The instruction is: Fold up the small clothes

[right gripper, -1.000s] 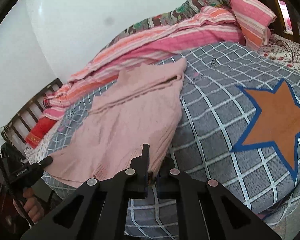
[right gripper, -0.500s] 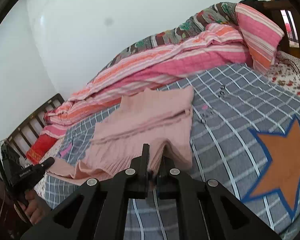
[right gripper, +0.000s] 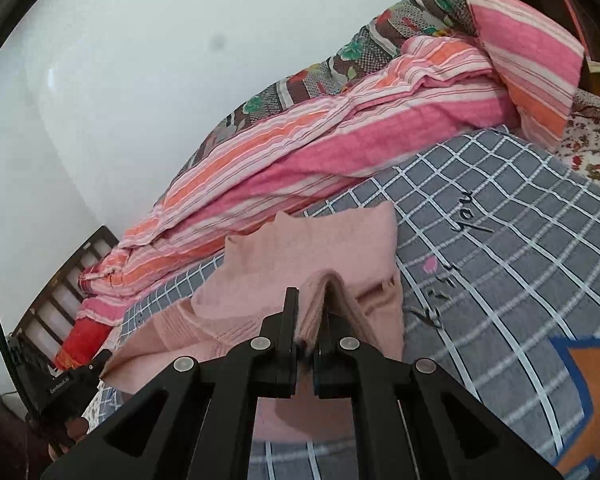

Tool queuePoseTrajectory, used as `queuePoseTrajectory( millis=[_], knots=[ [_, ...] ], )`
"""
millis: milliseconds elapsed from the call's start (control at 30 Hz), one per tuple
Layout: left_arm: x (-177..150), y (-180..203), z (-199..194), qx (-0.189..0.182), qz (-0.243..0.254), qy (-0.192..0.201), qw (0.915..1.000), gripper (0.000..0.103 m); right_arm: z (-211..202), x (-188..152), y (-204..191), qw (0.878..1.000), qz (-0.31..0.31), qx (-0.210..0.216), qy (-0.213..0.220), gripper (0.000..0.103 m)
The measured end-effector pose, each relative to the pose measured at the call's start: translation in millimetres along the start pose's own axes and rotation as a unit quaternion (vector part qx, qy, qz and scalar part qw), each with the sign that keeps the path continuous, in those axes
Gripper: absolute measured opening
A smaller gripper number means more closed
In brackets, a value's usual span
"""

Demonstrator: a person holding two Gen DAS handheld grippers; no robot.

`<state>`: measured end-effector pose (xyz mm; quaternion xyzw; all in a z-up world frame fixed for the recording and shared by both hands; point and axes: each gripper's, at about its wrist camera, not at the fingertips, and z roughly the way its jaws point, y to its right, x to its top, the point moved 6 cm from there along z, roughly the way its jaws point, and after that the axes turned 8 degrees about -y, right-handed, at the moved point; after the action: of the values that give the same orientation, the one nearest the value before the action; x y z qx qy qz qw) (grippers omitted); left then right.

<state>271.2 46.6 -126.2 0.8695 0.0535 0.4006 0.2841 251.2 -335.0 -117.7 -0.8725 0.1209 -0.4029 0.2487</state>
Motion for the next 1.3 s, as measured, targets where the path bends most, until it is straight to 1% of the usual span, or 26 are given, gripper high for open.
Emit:
queuePoseTrajectory(
  millis=[200,300,400,533,667,733,833,867,933,967,1000,1033,1067,1133,1167,1200,1300],
  knots=[
    [23.8,-7.9,27.8,0.009,-0.005,-0.002,0.9999,0.007,31.0,24.3,0.2,1.0,0.001,0.002,-0.007,0.005],
    [38.8,-13.4,47.3,0.029,-0.015,-0.006,0.9994,0.007,49.0,37.9,0.6,1.0,0.0,-0.001,-0.013,0.005],
    [51.8,-17.7,64.9,0.033,-0.027,-0.009,0.999,0.007,70.8,53.0,2.1,1.0,0.003,-0.005,-0.022,0.005],
    [67.8,-23.0,91.4,0.051,-0.031,-0.012,0.9981,0.007,99.5,70.2,4.0,0.999,0.003,-0.013,-0.038,0.005],
    [83.7,-31.6,120.0,0.061,-0.047,-0.014,0.997,0.007,129.2,85.3,6.8,0.999,-0.001,-0.02,-0.045,0.005],
    [90.3,-35.0,133.0,0.063,-0.053,-0.015,0.9965,0.007,143.2,90.4,10.9,0.999,-0.002,-0.019,-0.046,0.005],
    [94.7,-42.1,156.7,0.055,-0.072,-0.037,0.9952,0.007,167.9,93.4,21.7,0.998,0.002,-0.03,-0.055,0.005],
    [95.1,-43.6,161.1,0.049,-0.075,-0.04,0.9951,0.008,176.9,92.4,26.5,0.998,0.006,-0.028,-0.062,0.006],
    [95.0,-46.3,166.0,0.049,-0.079,-0.041,0.9948,0.017,191.5,87.3,37.5,0.996,0.021,-0.034,-0.078,0.013],
    [94.4,-48.4,166.6,0.055,-0.079,-0.039,0.9946,0.03,194.6,85.4,41.1,0.996,0.027,-0.034,-0.081,0.022],
    [93.9,-49.7,166.1,0.053,-0.078,-0.035,0.9949,0.04,196.4,83.8,43.7,0.996,0.03,-0.026,-0.084,0.035],
    [93.8,-50.9,165.2,0.048,-0.077,-0.032,0.9953,0.045,196.5,82.5,45.1,0.996,0.036,-0.011,-0.087,0.04],
    [93.3,-52.1,163.2,0.042,-0.079,-0.031,0.9955,0.046,195.2,82.9,45.3,0.996,0.038,-0.005,-0.085,0.044],
    [93.5,-52.7,159.7,0.04,-0.079,-0.031,0.9956,0.051,190.7,84.4,44.0,0.996,0.034,-0.01,-0.083,0.044],
    [92.9,-52.6,155.2,0.039,-0.078,-0.029,0.9957,0.054,187.8,84.5,42.2,0.995,0.028,-0.02,-0.089,0.044],
    [92.1,-52.0,152.1,0.038,-0.077,-0.029,0.9959,0.054,185.0,83.9,40.5,0.995,0.023,-0.029,-0.095,0.044],
    [83.3,-47.2,140.2,0.043,-0.057,-0.044,0.9965,0.054,167.6,74.5,36.4,0.992,-0.004,-0.052,-0.117,0.044]
  ],
)
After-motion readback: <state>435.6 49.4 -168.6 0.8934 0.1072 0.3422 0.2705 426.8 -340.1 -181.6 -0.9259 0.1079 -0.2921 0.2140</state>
